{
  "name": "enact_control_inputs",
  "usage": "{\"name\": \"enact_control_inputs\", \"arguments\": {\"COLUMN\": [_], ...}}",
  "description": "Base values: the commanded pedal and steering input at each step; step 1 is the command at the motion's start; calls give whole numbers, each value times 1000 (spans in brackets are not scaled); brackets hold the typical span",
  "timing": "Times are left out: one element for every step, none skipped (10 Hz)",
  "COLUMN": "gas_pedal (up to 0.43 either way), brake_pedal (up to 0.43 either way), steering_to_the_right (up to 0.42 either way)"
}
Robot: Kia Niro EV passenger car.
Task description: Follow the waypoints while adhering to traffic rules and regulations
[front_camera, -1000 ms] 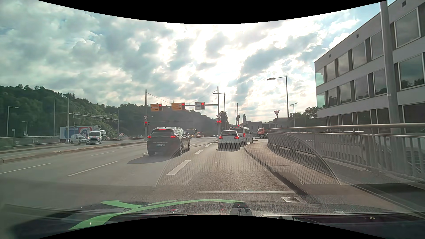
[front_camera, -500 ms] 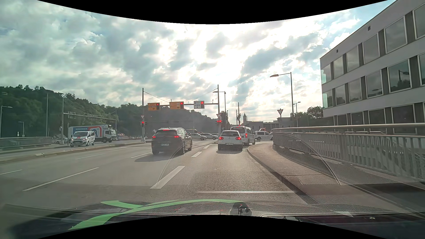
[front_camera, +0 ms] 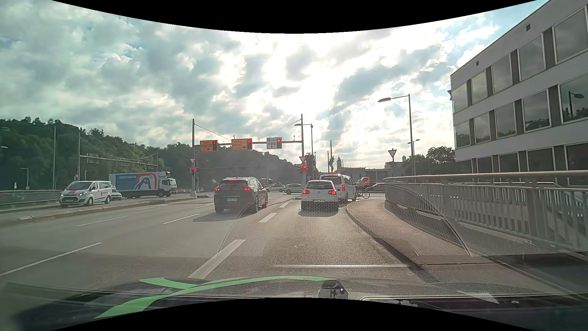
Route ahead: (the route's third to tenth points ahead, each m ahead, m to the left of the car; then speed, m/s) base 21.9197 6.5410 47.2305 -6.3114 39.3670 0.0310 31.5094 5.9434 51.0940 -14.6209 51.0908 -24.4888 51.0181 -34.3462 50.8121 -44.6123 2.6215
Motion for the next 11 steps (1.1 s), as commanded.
{"name": "enact_control_inputs", "arguments": {"gas_pedal": [0, 0, 0, 0, 0, 0, 0, 0, 0, 0, 0], "brake_pedal": [0, 0, 0, 0, 0, 12, 43, 85, 98, 85, 91], "steering_to_the_right": [-6, -5, -2, 0, 0, 0, 1, 2, 4, 5, 6]}}
